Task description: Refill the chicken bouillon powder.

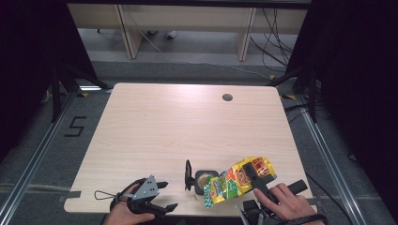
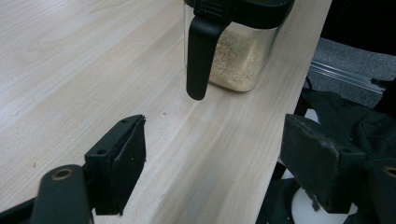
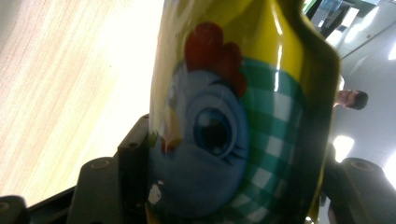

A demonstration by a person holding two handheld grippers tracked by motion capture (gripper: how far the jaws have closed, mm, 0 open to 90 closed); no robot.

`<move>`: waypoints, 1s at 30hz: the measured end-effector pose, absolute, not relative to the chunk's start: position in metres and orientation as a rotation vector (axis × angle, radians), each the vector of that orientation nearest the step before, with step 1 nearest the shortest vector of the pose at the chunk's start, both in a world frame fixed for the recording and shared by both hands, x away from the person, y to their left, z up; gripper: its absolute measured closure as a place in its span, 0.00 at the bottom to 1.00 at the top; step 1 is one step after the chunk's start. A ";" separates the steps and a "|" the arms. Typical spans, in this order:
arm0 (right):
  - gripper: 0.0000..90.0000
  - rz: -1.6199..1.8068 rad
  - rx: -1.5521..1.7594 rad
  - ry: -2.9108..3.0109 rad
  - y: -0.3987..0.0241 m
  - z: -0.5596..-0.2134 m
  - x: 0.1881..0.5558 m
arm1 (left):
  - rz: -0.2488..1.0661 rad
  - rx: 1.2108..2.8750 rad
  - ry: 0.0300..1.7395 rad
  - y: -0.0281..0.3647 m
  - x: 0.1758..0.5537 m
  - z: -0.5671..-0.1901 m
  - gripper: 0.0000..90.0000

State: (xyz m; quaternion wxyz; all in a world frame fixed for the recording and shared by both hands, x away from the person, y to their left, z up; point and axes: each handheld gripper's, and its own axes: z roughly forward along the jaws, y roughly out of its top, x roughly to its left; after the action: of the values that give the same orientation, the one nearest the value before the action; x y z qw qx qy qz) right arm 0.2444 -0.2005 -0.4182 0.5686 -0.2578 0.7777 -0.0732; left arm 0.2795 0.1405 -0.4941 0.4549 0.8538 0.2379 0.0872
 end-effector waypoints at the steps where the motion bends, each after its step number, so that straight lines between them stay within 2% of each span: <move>1: 0.41 -0.166 -0.594 1.831 -0.201 -0.418 0.244 | 0.216 2.108 0.588 0.141 0.279 -0.494 0.25; 30: 0.43 -0.071 -0.584 1.873 -0.204 -0.416 0.246 | 0.216 2.106 0.587 0.141 0.279 -0.494 0.25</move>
State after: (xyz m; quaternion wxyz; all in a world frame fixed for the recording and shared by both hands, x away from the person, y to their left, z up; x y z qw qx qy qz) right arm 0.2459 -0.2043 -0.4157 0.5557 -0.2474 0.7931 -0.0300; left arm 0.2794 0.1406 -0.4940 0.4549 0.8537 0.2379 0.0874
